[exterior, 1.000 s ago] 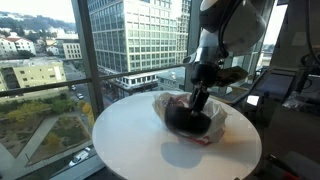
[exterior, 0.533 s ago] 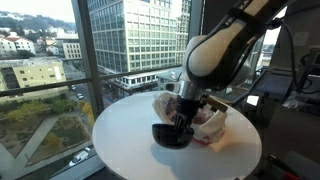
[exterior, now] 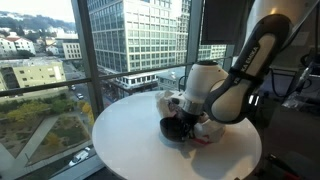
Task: Remove the bowl, clothing, eraser and torch from the plastic bag.
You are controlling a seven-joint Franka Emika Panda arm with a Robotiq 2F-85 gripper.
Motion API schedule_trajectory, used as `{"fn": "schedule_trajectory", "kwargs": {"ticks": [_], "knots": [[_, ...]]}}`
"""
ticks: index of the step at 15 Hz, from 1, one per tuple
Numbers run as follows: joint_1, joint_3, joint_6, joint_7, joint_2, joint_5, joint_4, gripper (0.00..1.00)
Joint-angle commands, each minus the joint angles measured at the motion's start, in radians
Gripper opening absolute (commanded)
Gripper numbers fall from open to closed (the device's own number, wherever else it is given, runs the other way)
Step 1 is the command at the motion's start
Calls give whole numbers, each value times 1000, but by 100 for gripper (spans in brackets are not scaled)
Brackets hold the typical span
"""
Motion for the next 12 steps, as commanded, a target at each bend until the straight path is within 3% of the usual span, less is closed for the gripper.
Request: {"fn": "schedule_trajectory", "kwargs": {"ticks": [1, 2, 3, 5, 6, 7, 9, 12], "knots": [[40, 0, -29, 79, 0, 23, -1, 31], [-58, 115, -70, 130, -23, -7, -9, 33], [-32, 143, -108, 50, -50, 130, -30, 34], [-130, 327, -205, -26, -121, 310, -45, 48], [-144, 368, -254, -67, -164, 399, -37, 56], [-186, 412, -298, -43, -215, 402, -31, 63], [-183, 381, -349, -30, -305, 455, -11, 78], [-174, 279, -364, -67, -396, 542, 37, 99]]}}
